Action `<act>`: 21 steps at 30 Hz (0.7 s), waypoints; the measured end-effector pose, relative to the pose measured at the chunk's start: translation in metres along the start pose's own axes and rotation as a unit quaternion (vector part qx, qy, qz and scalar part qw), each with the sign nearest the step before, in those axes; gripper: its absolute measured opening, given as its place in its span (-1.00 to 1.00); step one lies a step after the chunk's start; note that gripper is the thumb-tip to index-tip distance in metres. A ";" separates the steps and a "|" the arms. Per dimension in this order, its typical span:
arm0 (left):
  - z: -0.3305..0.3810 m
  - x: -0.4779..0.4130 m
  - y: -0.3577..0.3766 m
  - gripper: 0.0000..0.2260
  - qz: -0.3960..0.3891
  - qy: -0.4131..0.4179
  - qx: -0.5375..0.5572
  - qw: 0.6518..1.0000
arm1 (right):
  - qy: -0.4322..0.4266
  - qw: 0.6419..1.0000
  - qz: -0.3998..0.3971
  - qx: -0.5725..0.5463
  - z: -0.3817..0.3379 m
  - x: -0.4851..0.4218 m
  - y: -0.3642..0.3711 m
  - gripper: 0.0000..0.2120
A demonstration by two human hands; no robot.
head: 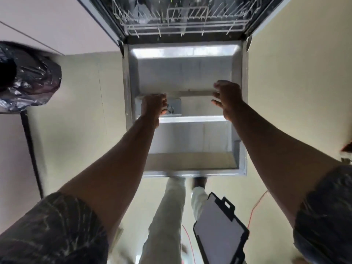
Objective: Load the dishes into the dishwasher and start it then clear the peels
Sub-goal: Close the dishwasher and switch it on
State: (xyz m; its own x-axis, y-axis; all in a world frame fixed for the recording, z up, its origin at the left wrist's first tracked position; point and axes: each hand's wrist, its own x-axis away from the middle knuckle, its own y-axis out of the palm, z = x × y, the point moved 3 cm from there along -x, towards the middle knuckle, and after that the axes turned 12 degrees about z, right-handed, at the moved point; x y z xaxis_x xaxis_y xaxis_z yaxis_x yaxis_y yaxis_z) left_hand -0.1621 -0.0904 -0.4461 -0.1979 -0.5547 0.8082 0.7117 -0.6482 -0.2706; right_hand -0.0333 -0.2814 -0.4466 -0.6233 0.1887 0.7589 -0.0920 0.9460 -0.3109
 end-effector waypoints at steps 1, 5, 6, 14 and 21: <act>-0.013 0.009 -0.004 -0.76 0.011 -0.011 0.002 1.000 | 0.009 1.000 0.000 -0.001 0.013 0.009 -0.006 -0.80; -0.078 0.039 -0.020 -0.86 0.055 -0.060 -0.002 0.997 | 0.055 0.998 0.004 -0.001 0.076 0.041 -0.032 -0.74; -0.094 0.044 -0.024 -0.86 0.062 -0.074 0.003 0.995 | 0.071 0.997 0.000 -0.010 0.093 0.048 -0.035 -0.69; -0.227 0.071 -0.041 -0.65 0.081 -0.159 0.060 0.982 | 0.207 0.977 -0.003 -0.057 0.227 0.081 -0.058 -0.82; -0.292 0.081 -0.050 -0.94 0.161 -0.233 0.051 0.958 | 0.259 0.959 0.078 -0.079 0.280 0.093 -0.065 -0.85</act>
State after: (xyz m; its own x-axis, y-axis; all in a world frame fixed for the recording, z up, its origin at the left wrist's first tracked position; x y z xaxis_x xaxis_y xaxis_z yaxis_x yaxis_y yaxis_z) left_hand -0.4103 -0.2551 -0.5200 0.3481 -0.4094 0.8433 0.7526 -0.4142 -0.5118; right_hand -0.3022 -0.3995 -0.5160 -0.1464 0.3973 0.9059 0.1158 0.9164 -0.3831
